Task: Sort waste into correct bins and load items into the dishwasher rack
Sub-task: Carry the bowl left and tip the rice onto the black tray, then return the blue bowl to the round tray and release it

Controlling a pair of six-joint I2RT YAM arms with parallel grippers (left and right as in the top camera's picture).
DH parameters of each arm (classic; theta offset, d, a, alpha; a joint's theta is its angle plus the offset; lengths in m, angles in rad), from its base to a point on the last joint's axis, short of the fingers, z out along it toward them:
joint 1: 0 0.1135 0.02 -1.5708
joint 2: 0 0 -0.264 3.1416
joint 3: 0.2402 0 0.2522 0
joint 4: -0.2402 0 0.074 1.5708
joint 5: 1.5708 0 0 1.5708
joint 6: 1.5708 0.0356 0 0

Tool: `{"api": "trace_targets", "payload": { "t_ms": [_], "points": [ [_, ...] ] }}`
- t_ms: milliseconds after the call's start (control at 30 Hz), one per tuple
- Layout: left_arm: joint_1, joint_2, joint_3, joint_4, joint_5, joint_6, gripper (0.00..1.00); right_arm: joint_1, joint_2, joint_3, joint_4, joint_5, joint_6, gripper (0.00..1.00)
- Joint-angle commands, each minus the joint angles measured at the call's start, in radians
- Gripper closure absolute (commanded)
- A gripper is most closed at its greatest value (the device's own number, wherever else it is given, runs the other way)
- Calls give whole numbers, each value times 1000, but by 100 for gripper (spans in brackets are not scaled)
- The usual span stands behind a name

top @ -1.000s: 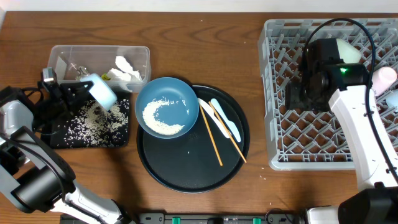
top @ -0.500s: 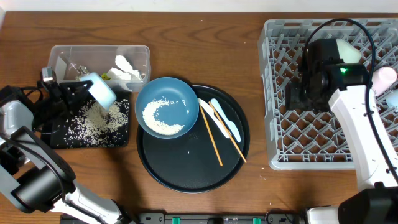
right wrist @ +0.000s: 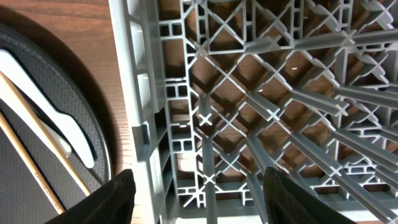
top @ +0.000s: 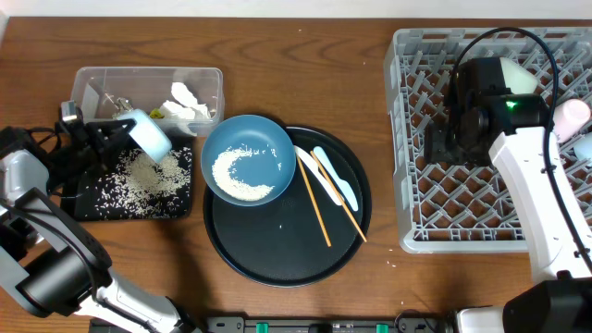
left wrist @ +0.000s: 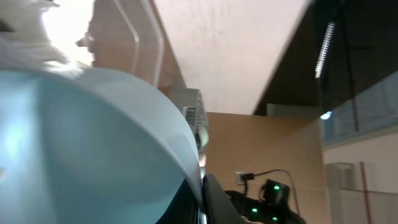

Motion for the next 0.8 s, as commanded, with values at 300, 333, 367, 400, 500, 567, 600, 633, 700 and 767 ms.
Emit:
{"api": "trace_targets", "payload": {
  "t_ms": [300,333,367,400,500,567,600,633,700,767],
  "points": [
    [8,-4,-8,-21,-66,-31,94,3,0,-1,-1,11,11,37],
    [6,-4,-8,-29,-21,-6,94,3,0,-1,-2,11,11,37],
    [1,-5,-8,-35,32,34,94,3,0,-1,-3,11,10,37],
    [-4,-6,-7,-36,59,51,94,3,0,-1,-3,11,11,37],
    [-18,-20,-7,-39,40,56,94,3,0,-1,-3,11,11,37],
    [-32,-40,-7,-38,37,56,94,3,0,-1,-5,11,11,37],
    [-39,-53,-7,-37,35,57,94,3,0,-1,-5,11,10,37],
    [-48,-73,-7,-37,16,56,94,3,0,-1,-5,11,11,37],
    [-67,-124,-6,-38,-64,56,94,3,0,-1,-4,11,11,37],
    [-93,-191,-6,-40,-176,55,94,3,0,-1,-4,11,10,37]
  ]
}}
